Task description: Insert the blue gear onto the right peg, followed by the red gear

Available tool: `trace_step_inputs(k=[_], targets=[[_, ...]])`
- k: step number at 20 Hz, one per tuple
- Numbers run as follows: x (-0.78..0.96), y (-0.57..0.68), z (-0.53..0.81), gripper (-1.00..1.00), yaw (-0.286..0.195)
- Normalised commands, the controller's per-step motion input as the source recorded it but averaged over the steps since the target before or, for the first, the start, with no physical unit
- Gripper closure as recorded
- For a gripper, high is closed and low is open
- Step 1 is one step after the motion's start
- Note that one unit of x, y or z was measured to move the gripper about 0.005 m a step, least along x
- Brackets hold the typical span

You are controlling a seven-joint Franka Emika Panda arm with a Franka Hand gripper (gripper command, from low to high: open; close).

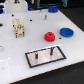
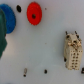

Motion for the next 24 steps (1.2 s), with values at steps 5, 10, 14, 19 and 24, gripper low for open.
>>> trace_step_inputs(k=[5, 10, 14, 19, 24], targets=[[-0.46, 0.63, 0.02, -1.0, 0.0], [-0.43, 0.65, 0.01, -1.0, 0.0], [-0.28, 0.62, -0.04, -1.0, 0.0], [-0.09, 0.56, -0.23, -1.0, 0.0], [-0.05, 0.45, -0.35, -1.0, 0.0]])
